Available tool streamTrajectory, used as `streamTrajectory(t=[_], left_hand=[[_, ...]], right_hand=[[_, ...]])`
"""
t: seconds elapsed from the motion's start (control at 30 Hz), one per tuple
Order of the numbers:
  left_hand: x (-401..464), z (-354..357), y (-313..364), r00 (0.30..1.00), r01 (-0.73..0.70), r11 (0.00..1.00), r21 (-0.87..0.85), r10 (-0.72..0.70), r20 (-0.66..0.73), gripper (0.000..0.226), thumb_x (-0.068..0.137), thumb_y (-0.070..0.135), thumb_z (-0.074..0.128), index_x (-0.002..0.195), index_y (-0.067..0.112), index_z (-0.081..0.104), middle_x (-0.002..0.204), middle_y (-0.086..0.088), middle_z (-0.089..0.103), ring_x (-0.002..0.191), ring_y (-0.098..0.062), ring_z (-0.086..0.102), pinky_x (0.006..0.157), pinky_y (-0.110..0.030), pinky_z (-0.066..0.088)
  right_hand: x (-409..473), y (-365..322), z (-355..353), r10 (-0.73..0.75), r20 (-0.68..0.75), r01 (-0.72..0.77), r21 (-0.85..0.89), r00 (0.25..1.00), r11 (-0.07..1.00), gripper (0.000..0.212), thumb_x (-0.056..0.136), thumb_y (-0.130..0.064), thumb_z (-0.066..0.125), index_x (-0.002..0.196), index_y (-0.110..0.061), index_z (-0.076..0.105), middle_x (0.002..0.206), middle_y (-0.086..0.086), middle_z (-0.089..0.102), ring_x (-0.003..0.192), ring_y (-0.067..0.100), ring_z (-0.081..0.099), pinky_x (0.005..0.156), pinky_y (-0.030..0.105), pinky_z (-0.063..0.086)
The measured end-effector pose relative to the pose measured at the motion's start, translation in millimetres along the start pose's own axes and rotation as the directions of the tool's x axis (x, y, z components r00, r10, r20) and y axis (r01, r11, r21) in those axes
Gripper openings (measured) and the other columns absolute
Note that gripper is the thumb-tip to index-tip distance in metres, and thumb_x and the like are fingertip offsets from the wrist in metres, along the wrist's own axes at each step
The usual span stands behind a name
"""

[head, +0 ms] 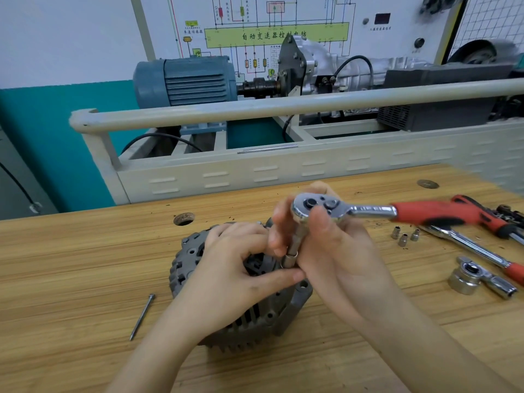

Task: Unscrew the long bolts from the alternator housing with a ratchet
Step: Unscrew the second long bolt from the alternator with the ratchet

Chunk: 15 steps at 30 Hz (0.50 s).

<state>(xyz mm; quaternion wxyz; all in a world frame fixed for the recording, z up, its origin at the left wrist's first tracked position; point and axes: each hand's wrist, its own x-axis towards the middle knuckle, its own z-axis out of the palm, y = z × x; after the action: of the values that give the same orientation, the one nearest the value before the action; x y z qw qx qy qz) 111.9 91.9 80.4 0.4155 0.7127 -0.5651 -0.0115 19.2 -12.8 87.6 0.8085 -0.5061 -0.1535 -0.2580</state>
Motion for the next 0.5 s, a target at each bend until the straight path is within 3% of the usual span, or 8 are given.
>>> streamTrajectory(t=[0.17,0.3,0.4,0.5], left_hand=[[1.4,-1.0,1.8,1.000,-0.003,1.000,-0.013,0.003,-0.004,0.012,0.070,0.055,0.057,0.073,0.044,0.055,0.079,0.020,0.059,0.093,-0.009,0.054,0.092,-0.054,0.035],[0.1,0.1,-1.7,1.000,-0.007,1.000,0.006,0.007,0.016,0.031,0.070,0.056,0.055,0.079,0.031,0.070,0.085,0.019,0.061,0.099,-0.007,0.054,0.097,-0.050,0.032],[-1.3,1.8,-0.2,0.999,0.027,0.999,0.034,-0.026,-0.040,0.033,0.063,0.060,0.059,0.072,0.029,0.068,0.095,0.022,0.060,0.097,0.008,0.048,0.101,-0.041,0.025],[-1.2,2.5,1.4,0.998,0.023,1.000,0.014,-0.022,-0.060,0.031,0.062,0.060,0.056,0.066,0.030,0.063,0.093,0.021,0.058,0.091,0.008,0.049,0.099,-0.042,0.030]], right_hand=[[2.9,1.2,-3.2,0.059,-0.041,-0.055,0.095,0.997,0.994,0.039,0.067,-0.051,0.069,0.085,-0.017,0.067,0.075,0.000,0.065,0.065,0.012,0.060,0.062,0.023,0.048],[5.0,1.8,-7.0,0.094,-0.048,-0.084,0.181,0.994,0.980,0.041,0.065,-0.051,0.071,0.086,-0.016,0.069,0.076,0.002,0.066,0.064,0.013,0.061,0.060,0.024,0.050],[5.3,1.6,-7.3,0.093,-0.050,-0.083,0.175,0.994,0.981,0.040,0.061,-0.048,0.075,0.084,-0.015,0.069,0.078,0.001,0.065,0.064,0.012,0.060,0.060,0.023,0.050],[4.2,1.2,-5.8,0.082,-0.039,-0.076,0.125,0.996,0.989,0.036,0.058,-0.046,0.079,0.078,-0.018,0.070,0.080,-0.002,0.065,0.065,0.009,0.059,0.061,0.022,0.049]])
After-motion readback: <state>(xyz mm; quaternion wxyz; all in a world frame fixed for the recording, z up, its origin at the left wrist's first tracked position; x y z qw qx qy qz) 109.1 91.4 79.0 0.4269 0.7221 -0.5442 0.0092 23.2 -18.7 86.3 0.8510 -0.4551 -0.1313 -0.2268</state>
